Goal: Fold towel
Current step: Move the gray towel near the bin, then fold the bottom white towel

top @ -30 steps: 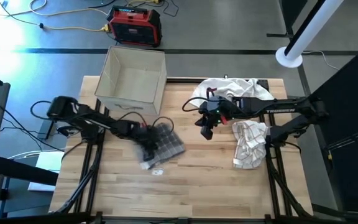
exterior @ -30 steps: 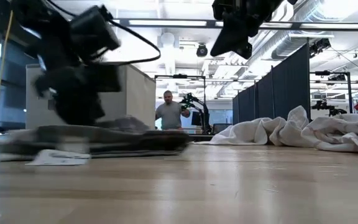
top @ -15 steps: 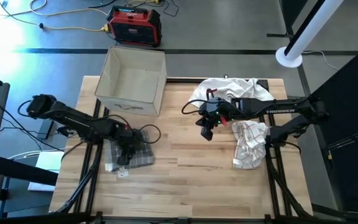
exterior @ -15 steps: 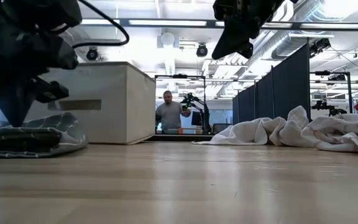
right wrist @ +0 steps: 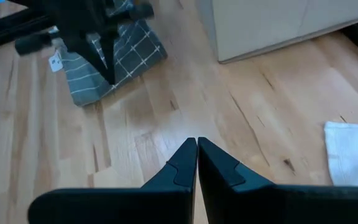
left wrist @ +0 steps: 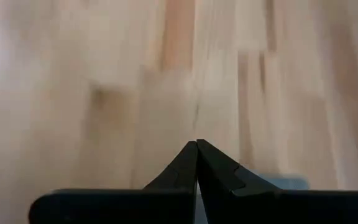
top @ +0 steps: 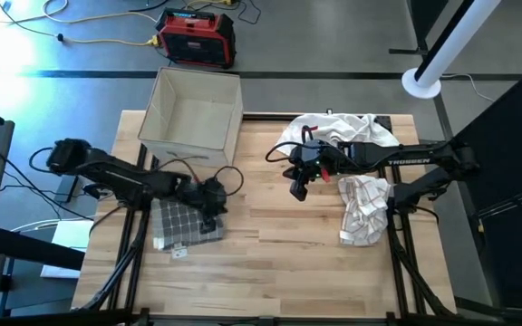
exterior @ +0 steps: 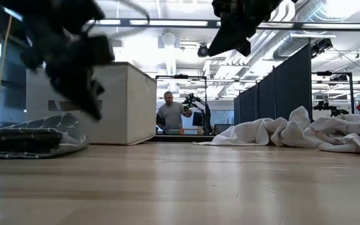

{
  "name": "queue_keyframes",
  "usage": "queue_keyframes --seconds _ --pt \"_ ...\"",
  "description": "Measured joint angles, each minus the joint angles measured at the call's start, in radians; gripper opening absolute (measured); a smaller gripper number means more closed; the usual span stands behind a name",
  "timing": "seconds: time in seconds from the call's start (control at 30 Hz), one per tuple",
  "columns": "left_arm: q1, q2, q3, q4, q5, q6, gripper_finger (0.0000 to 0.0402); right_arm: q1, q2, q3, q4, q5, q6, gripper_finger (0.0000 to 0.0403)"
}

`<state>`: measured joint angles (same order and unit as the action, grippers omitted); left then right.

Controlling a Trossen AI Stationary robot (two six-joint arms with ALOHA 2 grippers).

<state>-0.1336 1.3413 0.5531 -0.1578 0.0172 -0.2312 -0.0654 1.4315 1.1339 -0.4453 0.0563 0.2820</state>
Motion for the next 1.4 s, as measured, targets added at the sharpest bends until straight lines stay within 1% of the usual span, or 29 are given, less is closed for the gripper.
queue_keyframes --seconds 0.1,0.2,0.23,0.37,0.47,0.6,0.73,0.83,0.9,0.97,1.03,1.1,1.17,1.23,1.3,1.4 --pt "0.0 0.053 -0.012 -0.029 0.106 0.002 0.0 0.0 0.0 0.0 -0.003 -0.002 0.008 0.0" --pt "-0.023 0.056 -0.011 -0.104 0.208 -0.003 0.0 0.001 0.0 0.0 -0.007 -0.003 0.016 0.0" --pt "-0.034 0.047 -0.011 -0.133 0.228 -0.003 0.0 0.001 0.0 0.0 -0.006 -0.004 0.026 0.0" --pt "-0.074 -0.005 -0.011 -0.184 0.235 -0.027 0.0 0.002 0.0 0.0 -0.006 -0.004 0.032 0.0" --pt "-0.078 -0.059 0.001 -0.194 0.219 -0.043 0.0 0.002 0.001 0.0 -0.007 -0.005 0.044 0.0" --pt "-0.048 -0.137 0.07 -0.233 0.114 -0.055 0.0 0.002 -0.005 0.0 -0.021 -0.047 0.057 0.0" --pt "0.014 -0.199 0.124 -0.242 0.113 -0.054 0.0 0.002 -0.06 0.003 -0.059 -0.091 0.058 0.0" --pt "0.068 -0.23 0.156 -0.244 0.125 -0.055 0.0 0.002 -0.113 0.038 -0.166 -0.096 0.058 0.0" --pt "0.099 -0.243 0.185 -0.238 0.125 -0.055 0.0 0.002 -0.151 0.079 -0.276 -0.096 0.08 0.0" --pt "0.122 -0.25 0.214 -0.216 0.12 -0.055 0.0 0.002 -0.178 0.129 -0.425 -0.096 0.13 0.0" --pt "0.138 -0.25 0.237 -0.185 0.12 -0.055 0.0 0.002 -0.191 0.172 -0.602 -0.094 0.223 0.0" --pt "0.149 -0.25 0.251 -0.169 0.119 -0.055 0.0 0.005 -0.196 0.195 -0.771 -0.104 0.362 0.0" --pt "0.158 -0.25 0.253 -0.161 0.119 -0.054 0.0 0.026 -0.198 0.195 -0.931 -0.135 0.525 0.0" --pt "0.164 -0.249 0.252 -0.167 0.119 -0.053 0.0 0.069 -0.194 0.186 -1.094 -0.149 0.641 0.0001" --pt "0.168 -0.249 0.252 -0.172 0.118 -0.039 0.0 0.126 -0.196 0.154 -1.133 -0.161 0.659 0.0005" --pt "0.168 -0.249 0.252 -0.179 0.119 0.006 0.0 0.208 -0.216 0.088 -1.095 -0.189 0.614 0.0024"
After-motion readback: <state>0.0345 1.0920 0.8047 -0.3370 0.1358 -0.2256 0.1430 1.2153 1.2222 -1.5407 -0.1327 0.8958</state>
